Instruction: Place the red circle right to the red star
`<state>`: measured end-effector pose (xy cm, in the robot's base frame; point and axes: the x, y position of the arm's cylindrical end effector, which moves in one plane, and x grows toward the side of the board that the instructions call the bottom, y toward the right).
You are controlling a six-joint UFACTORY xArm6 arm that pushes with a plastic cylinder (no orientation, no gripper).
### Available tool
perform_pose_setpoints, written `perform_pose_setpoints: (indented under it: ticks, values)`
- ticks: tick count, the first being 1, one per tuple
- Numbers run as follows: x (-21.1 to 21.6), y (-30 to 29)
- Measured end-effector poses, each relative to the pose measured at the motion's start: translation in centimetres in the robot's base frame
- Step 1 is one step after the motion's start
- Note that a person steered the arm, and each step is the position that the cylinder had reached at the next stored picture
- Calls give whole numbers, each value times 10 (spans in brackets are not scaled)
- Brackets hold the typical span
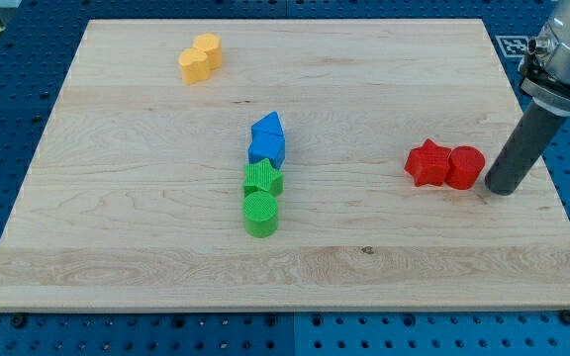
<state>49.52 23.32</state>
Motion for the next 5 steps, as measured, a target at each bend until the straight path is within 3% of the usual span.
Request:
perform_pose_setpoints:
  ticks: [1, 3, 5]
  values:
    - [7, -5]
    - [39, -68]
    - [33, -140]
